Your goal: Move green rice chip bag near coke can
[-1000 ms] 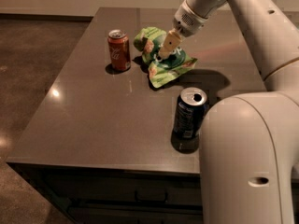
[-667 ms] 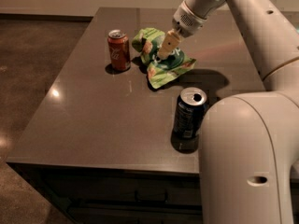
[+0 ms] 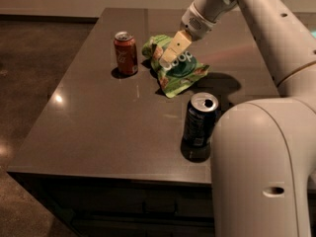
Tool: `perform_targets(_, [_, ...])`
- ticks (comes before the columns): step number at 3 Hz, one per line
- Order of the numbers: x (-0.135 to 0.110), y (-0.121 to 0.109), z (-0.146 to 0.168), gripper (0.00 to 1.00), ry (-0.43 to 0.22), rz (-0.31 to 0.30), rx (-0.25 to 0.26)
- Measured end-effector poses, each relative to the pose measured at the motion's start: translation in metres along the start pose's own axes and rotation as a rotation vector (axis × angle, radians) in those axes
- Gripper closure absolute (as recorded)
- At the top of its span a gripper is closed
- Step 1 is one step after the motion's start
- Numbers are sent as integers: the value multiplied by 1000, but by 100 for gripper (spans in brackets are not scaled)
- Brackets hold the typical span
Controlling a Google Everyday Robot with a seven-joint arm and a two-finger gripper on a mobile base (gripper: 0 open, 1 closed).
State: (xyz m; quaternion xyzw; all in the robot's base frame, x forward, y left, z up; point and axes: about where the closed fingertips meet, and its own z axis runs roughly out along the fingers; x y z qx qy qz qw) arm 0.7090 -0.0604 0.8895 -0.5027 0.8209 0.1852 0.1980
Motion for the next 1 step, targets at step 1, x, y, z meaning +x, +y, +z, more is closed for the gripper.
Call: perform_targets(1, [0,0,0,0,0,0,0])
